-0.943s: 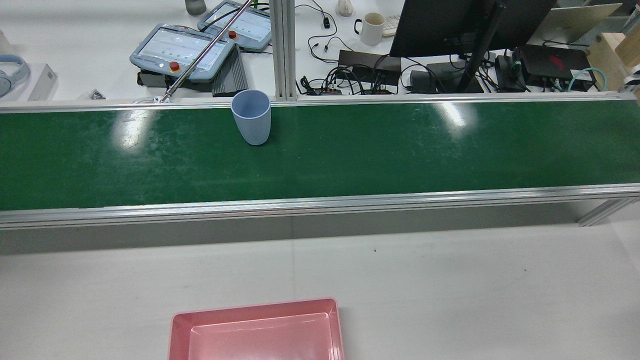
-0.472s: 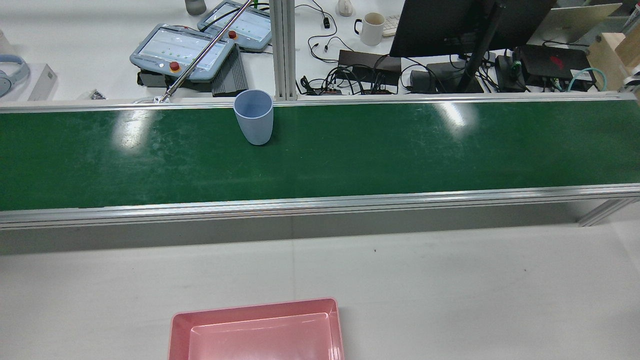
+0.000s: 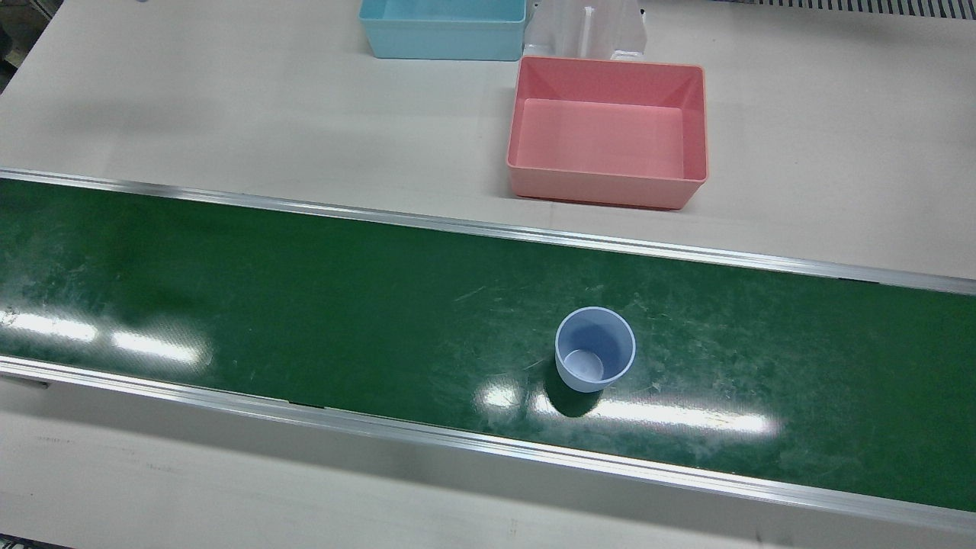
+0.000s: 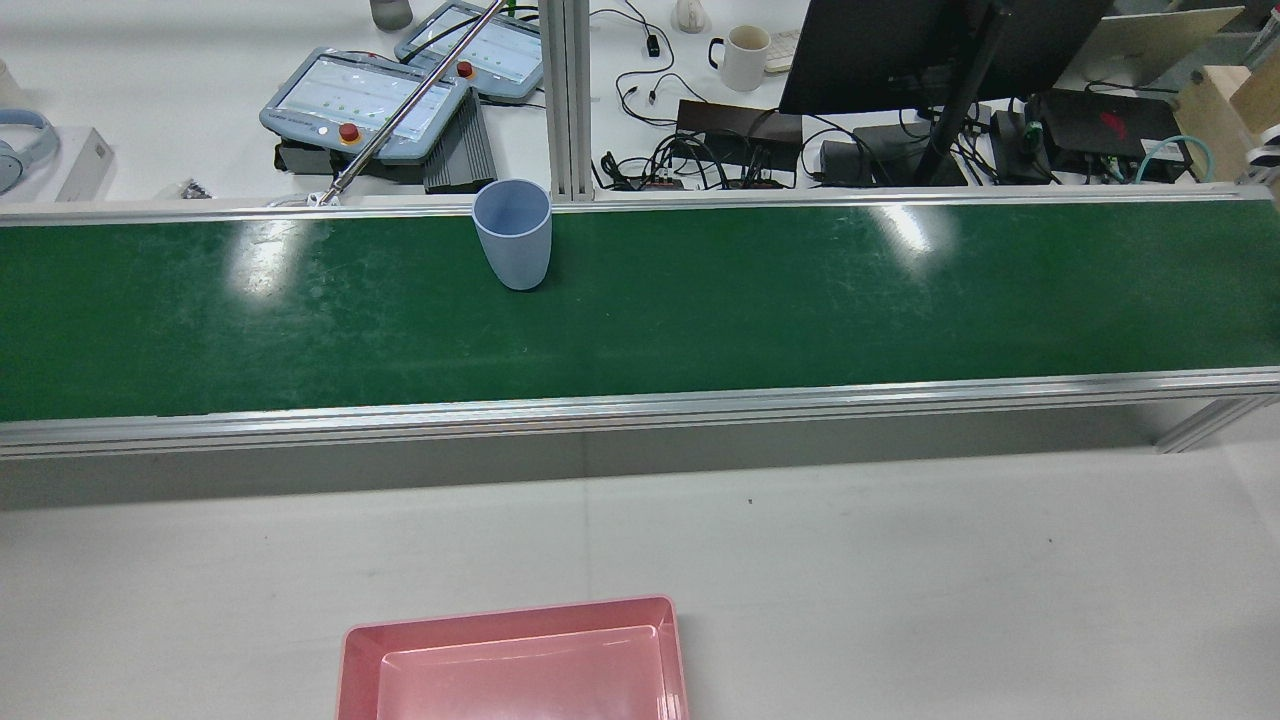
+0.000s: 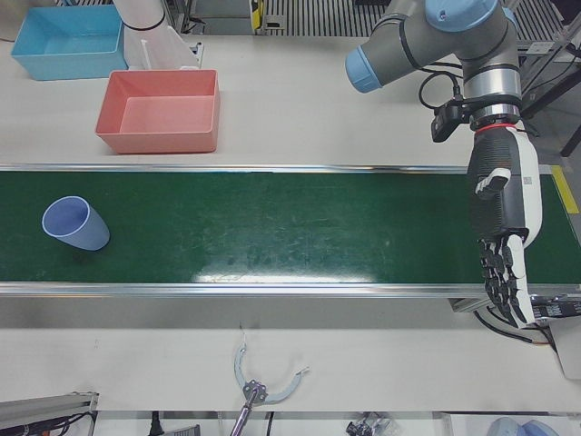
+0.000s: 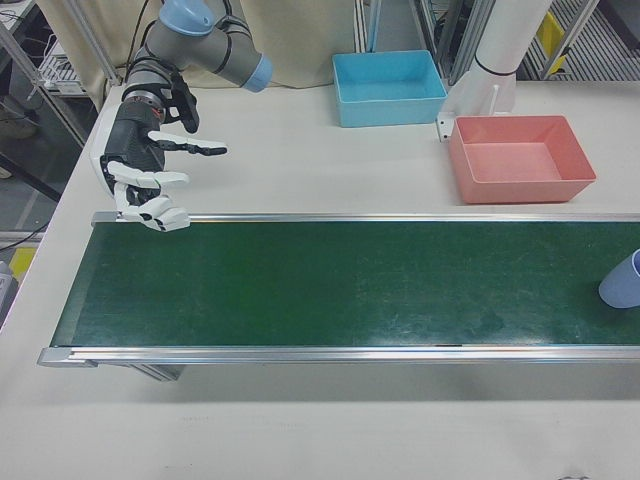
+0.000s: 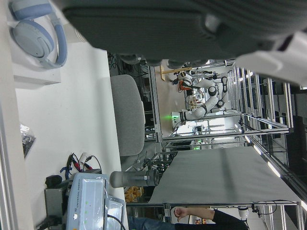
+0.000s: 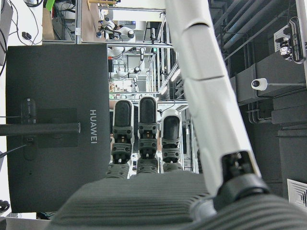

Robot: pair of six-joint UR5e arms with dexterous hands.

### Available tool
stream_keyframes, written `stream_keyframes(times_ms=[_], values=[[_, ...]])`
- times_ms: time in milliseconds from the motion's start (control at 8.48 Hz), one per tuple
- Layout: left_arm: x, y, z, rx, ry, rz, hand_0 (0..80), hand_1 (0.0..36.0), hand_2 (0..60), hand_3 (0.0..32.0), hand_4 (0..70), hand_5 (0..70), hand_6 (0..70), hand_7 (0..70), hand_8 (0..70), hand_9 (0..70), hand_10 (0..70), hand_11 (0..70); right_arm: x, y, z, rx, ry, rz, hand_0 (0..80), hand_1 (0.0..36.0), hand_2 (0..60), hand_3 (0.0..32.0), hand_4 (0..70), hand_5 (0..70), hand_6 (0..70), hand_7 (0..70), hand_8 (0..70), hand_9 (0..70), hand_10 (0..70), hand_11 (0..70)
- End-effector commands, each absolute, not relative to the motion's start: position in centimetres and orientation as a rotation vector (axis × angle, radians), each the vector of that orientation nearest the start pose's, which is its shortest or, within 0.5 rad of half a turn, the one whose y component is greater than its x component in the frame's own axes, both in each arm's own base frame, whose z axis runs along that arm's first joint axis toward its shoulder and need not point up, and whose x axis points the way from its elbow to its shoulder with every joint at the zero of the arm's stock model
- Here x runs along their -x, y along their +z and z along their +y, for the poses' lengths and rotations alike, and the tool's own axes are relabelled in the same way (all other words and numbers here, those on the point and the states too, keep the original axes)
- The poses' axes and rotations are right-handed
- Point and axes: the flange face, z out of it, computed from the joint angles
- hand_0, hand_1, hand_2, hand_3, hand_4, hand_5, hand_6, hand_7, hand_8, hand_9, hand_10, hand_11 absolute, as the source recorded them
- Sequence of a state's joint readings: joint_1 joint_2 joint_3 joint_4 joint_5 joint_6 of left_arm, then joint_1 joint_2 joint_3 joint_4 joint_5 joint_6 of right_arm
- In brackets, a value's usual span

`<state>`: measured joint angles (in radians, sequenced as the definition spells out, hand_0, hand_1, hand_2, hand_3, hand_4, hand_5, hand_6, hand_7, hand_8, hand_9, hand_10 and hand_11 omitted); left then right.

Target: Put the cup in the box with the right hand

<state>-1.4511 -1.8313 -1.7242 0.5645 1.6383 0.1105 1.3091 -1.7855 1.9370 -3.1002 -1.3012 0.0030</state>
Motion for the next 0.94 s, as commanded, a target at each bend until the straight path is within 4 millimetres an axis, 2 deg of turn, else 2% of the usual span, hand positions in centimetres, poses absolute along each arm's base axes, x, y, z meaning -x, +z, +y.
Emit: stream_keyframes(times_ms=[0,354,472,590,708,825], values=[[5.98,52.88,-56.31,0.084,-2.206,1.916,0.0,0.0,0.0,0.0,0.0,0.0,0.0,0.0,0.0,0.0,0.0,0.0,-4.72,60.03,-43.77,-0.053,-1.986,2.382,80.0,28.3,0.0,0.0,31.2,14.9,17.1,61.3,31.7,40.6,25.5,39.3],[6.0,52.96,-56.26,0.082,-2.209,1.915,0.0,0.0,0.0,0.0,0.0,0.0,0.0,0.0,0.0,0.0,0.0,0.0,-4.71,60.23,-43.8,-0.051,-1.994,2.377,80.0,26.0,0.0,0.0,29.5,14.7,17.5,62.4,33.1,42.9,28.6,43.3],[5.99,52.88,-56.26,0.084,-2.205,1.918,0.0,0.0,0.0,0.0,0.0,0.0,0.0,0.0,0.0,0.0,0.0,0.0,-4.55,60.29,-43.99,-0.049,-1.998,2.377,80.0,25.0,0.0,0.0,26.4,14.7,17.3,61.3,33.5,43.5,30.1,45.1],[6.0,52.95,-56.27,0.082,-2.207,1.917,0.0,0.0,0.0,0.0,0.0,0.0,0.0,0.0,0.0,0.0,0.0,0.0,-4.58,60.16,-44.11,-0.048,-1.993,2.379,76.2,22.9,0.0,0.0,23.1,14.3,17.6,61.9,34.4,45.1,31.9,47.3],[6.0,52.95,-56.27,0.082,-2.207,1.917,0.0,0.0,0.0,0.0,0.0,0.0,0.0,0.0,0.0,0.0,0.0,0.0,-4.44,60.23,-44.15,-0.05,-2.0,2.377,65.7,21.2,0.0,0.0,23.0,13.7,18.0,63.5,35.0,46.1,32.4,47.7],[6.0,52.95,-56.27,0.082,-2.207,1.917,0.0,0.0,0.0,0.0,0.0,0.0,0.0,0.0,0.0,0.0,0.0,0.0,-4.63,59.92,-44.15,-0.05,-1.989,2.378,69.8,22.1,0.0,0.0,25.0,14.1,18.7,65.6,35.9,47.5,33.5,49.2]])
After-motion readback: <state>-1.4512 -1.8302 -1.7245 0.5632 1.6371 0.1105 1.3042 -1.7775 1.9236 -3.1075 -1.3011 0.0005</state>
